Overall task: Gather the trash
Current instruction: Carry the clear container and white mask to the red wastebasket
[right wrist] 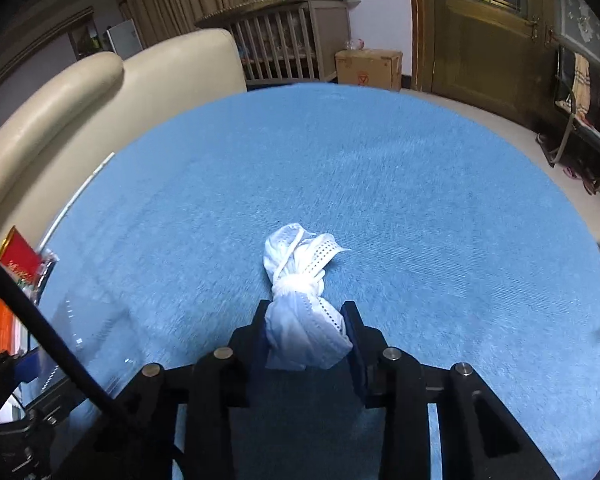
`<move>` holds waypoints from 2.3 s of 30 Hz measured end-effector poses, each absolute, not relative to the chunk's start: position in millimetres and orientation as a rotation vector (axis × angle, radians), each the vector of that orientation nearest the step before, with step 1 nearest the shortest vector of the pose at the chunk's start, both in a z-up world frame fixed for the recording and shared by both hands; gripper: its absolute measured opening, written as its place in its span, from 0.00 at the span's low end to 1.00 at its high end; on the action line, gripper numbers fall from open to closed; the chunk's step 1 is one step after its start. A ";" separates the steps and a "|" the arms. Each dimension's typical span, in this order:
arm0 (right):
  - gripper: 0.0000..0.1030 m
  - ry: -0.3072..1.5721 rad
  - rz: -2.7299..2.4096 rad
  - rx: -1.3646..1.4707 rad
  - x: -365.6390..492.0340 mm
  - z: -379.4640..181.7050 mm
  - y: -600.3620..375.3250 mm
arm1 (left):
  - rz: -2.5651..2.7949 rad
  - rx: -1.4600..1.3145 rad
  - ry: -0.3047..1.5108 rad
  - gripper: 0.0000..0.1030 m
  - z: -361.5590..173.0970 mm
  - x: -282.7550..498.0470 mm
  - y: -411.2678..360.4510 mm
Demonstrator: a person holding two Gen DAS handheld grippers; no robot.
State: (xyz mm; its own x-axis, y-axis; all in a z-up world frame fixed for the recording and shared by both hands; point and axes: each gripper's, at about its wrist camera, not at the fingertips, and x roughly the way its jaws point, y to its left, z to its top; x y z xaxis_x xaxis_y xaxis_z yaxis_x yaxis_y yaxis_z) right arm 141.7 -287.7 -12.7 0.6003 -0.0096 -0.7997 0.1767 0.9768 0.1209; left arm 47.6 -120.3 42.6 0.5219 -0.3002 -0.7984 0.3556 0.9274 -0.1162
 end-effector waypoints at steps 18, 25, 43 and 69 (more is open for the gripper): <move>0.36 0.875 -0.094 0.281 -8.0 12.7 -281.8 | -0.387 0.063 0.926 0.54 64.7 -39.1 -123.3; 0.36 0.852 -0.098 0.306 -48.1 19.7 -276.0 | -0.400 0.064 0.919 0.54 70.0 -70.5 -122.7; 0.36 0.788 -0.196 0.389 -150.4 31.7 -299.5 | -0.517 0.128 0.892 0.54 83.2 -127.0 -173.1; 0.36 0.726 -0.536 0.528 -298.4 36.1 -403.8 | -0.816 0.261 0.878 0.54 86.5 -208.7 -293.4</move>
